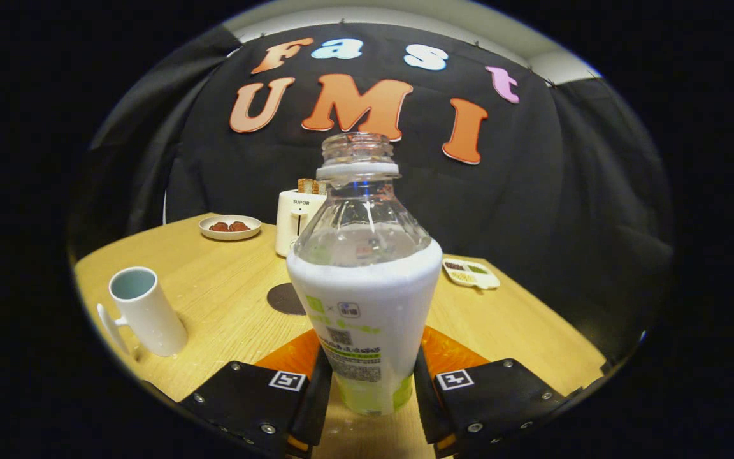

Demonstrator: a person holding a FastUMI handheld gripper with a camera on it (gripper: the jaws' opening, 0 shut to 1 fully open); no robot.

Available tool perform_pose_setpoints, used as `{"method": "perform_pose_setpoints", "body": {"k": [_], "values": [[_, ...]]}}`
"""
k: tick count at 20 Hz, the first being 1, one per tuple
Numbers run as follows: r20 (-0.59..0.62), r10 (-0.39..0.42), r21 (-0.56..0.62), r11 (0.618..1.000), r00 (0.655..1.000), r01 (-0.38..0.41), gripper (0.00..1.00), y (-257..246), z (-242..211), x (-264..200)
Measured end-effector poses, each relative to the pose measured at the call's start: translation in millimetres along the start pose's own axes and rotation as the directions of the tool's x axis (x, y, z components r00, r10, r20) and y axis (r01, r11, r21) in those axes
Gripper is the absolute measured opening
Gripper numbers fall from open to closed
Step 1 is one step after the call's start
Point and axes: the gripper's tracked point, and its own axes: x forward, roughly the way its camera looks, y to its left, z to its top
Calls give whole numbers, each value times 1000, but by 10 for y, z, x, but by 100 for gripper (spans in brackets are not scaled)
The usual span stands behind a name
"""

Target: Take the bottle from table, then pour the juice into the cup, finally place the bottle on the coaster

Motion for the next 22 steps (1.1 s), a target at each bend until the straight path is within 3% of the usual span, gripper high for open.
{"method": "perform_pose_setpoints", "body": {"k": [3,7,15,22], "values": [[73,-28,-198,979,997,42,60,74,251,-16],[140,-30,-389,918,990,83,59,233,467,-20],[253,-18,-688,699,967,193,59,589,746,-10],[285,10,-824,514,958,240,59,796,798,83]]}}
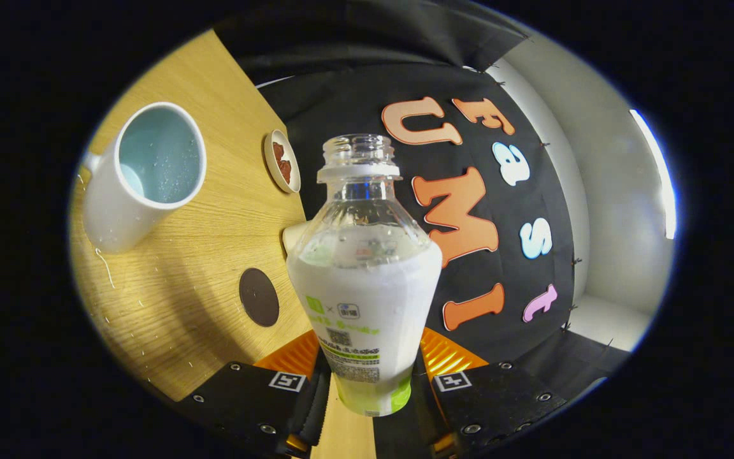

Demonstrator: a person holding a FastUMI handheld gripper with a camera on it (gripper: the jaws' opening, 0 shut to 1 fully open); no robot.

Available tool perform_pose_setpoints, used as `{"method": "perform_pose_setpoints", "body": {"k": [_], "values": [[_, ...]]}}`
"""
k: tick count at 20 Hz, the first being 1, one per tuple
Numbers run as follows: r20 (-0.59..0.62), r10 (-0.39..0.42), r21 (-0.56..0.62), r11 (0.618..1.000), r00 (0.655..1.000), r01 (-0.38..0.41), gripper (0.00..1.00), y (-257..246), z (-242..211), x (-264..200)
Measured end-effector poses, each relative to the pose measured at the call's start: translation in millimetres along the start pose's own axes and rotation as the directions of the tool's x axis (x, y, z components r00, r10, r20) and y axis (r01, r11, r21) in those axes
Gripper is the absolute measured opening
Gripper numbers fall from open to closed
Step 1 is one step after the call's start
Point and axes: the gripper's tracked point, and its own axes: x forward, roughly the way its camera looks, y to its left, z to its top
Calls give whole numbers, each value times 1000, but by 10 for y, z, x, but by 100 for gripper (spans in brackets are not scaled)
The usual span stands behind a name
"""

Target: Take the bottle from table, then pour the juice into the cup, finally place the bottle on the coaster

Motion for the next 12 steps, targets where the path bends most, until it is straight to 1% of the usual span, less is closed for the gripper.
{"method": "perform_pose_setpoints", "body": {"k": [5,9,12], "values": [[32,-13,-125,992,999,17,58,34,109,33],[70,-23,-228,973,997,38,59,59,207,62],[82,-32,-272,961,996,53,58,67,235,71]]}}
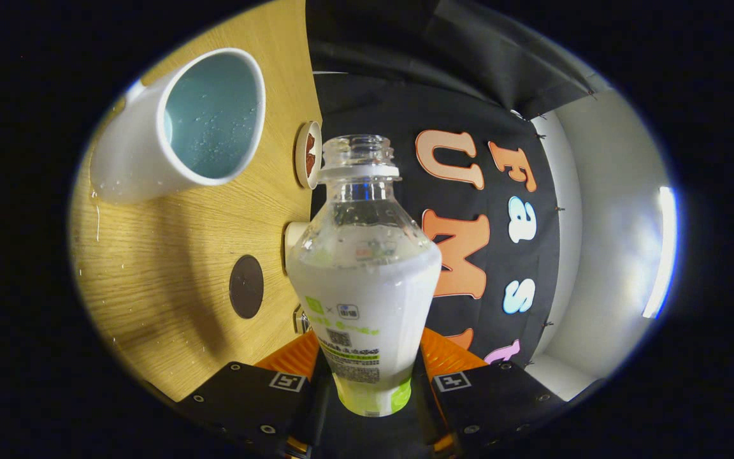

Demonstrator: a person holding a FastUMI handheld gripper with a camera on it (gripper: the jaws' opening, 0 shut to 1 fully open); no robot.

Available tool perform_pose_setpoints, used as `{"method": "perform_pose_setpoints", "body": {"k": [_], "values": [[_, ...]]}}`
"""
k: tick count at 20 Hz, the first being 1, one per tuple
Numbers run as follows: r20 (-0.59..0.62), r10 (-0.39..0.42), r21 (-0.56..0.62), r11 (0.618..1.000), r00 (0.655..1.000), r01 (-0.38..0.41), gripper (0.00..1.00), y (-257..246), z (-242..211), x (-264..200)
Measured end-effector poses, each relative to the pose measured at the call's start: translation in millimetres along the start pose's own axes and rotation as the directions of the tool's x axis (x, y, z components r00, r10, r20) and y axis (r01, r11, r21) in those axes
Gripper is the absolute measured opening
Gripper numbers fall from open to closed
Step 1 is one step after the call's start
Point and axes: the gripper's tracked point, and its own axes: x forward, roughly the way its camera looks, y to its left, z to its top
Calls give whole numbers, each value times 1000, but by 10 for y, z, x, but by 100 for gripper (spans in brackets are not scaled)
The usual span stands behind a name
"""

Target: Take the bottle from table, then pour the juice into the cup, finally place the bottle on the coaster

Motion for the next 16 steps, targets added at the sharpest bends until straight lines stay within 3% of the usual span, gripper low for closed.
{"method": "perform_pose_setpoints", "body": {"k": [6,16], "values": [[23,-20,-79,997,1000,21,58,-7,73,-3],[9,-36,-107,994,999,37,58,-58,57,2]]}}
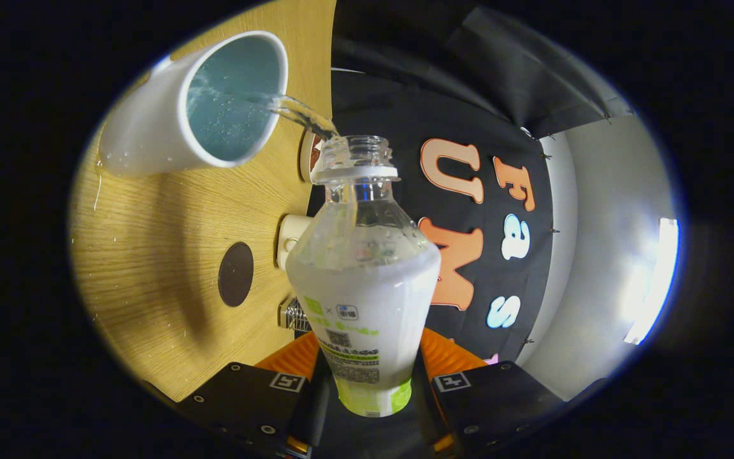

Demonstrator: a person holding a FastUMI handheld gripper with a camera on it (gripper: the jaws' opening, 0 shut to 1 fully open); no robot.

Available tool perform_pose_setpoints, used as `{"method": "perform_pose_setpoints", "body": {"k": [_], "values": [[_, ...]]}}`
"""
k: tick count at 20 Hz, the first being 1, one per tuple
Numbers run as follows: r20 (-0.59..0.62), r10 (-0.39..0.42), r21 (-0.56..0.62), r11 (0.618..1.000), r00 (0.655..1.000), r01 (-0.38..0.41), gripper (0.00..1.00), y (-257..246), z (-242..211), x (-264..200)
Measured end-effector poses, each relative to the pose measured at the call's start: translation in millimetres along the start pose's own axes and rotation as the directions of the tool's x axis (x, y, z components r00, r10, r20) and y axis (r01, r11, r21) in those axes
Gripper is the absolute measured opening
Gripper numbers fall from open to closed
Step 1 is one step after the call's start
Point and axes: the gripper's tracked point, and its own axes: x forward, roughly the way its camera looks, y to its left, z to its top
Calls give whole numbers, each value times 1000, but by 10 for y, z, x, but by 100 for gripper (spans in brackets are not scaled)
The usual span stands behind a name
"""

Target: Take the bottle from table, then pour the juice into the cup, finally place the bottle on the coaster

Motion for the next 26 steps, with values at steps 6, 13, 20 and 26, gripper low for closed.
{"method": "perform_pose_setpoints", "body": {"k": [6,13,20,26], "values": [[14,-16,-23,1000,1000,16,58,-40,39,-34],[24,-28,-56,998,999,30,58,-86,76,-59],[40,-25,-101,994,999,29,58,-149,126,-65],[44,-15,-130,991,999,20,58,-204,129,-5]]}}
